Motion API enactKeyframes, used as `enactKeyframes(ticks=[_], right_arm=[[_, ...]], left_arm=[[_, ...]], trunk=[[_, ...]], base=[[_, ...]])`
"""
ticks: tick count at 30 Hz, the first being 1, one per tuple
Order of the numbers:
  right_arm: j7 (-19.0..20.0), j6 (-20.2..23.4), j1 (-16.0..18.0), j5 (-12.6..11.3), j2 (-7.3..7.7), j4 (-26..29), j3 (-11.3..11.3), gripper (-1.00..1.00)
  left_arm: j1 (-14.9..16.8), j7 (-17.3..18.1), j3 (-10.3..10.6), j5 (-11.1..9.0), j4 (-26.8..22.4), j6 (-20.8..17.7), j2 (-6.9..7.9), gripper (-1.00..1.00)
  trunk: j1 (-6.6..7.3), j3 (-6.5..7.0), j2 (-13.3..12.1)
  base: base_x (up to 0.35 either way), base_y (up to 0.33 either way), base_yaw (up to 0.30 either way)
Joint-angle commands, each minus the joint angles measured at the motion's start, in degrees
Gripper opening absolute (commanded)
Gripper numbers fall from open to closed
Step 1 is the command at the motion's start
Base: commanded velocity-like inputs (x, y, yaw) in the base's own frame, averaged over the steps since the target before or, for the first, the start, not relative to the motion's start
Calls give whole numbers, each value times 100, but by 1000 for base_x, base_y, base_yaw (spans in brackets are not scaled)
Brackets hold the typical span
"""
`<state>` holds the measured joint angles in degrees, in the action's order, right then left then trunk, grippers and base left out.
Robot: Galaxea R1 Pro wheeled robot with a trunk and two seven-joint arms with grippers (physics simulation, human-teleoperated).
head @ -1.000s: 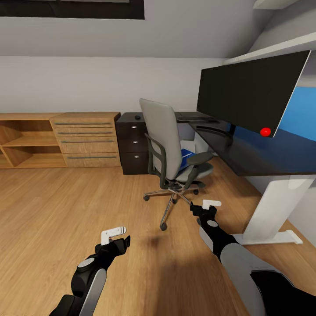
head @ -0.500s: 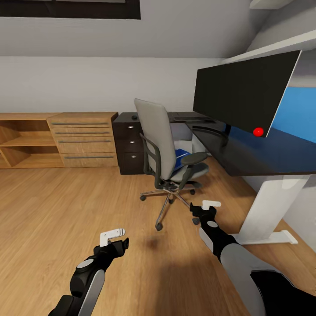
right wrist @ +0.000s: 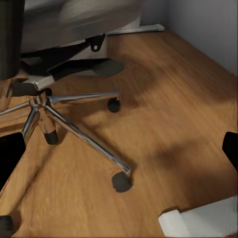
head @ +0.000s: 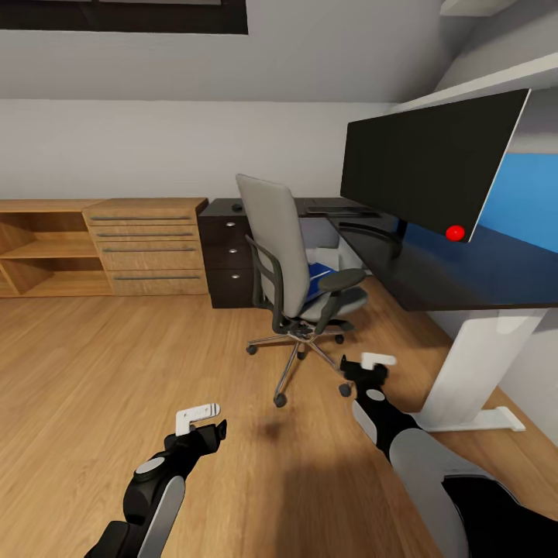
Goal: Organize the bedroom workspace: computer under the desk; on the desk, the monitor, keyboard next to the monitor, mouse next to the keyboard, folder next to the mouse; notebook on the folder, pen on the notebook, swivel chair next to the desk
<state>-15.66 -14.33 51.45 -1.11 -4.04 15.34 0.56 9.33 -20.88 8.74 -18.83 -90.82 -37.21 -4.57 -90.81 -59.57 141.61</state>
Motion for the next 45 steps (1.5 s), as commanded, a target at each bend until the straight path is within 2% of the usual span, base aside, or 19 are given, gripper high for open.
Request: enactKeyframes(ticks=[1, 6, 7, 10, 15, 30, 33, 39, 45], right_arm=[[-88, -17, 13, -16, 5, -20, 4, 100], [-336, -8, 111, -40, 65, -170, 24, 100], [-382, -243, 135, -43, 29, -444, 35, 100], [-421, -598, 144, -39, -72, -739, 32, 100], [-407, -690, 146, 0, -181, -807, 9, 100], [-405, -712, 146, 6, -147, -792, 5, 100], [-409, -715, 146, -5, -83, -787, 9, 100], [-403, -719, 146, -35, 94, -787, 25, 100], [-406, -720, 146, -41, 146, -780, 39, 100]], left_arm=[[3, -55, 5, -60, -6, -14, 1, 100], [0, -56, 5, -59, -6, -14, 0, 100], [1, -62, 5, -69, -3, -14, 0, 100], [2, -59, -12, -71, 0, -14, 7, 100], [0, -56, -16, -60, -6, -14, 9, 100], [3, -65, -28, -59, -6, -14, 11, 100], [1, -65, -151, -67, -5, -14, 15, 100], [-1, -23, -742, -82, -13, -7, 10, 100], [3, -27, -869, -82, -15, -6, 9, 100]], trunk=[[1, -5, 2], [1, -5, 2], [1, -5, 2], [1, -5, 2], [1, -5, 2], [1, -5, 2], [1, -5, 2], [1, -5, 2], [1, -5, 2]], base=[[0, 0, 0], [1, 0, 0], [168, 0, 0], [195, 0, 0], [80, 0, 0], [248, 0, 0], [234, 0, 0], [64, 0, 0], [175, 0, 0]])
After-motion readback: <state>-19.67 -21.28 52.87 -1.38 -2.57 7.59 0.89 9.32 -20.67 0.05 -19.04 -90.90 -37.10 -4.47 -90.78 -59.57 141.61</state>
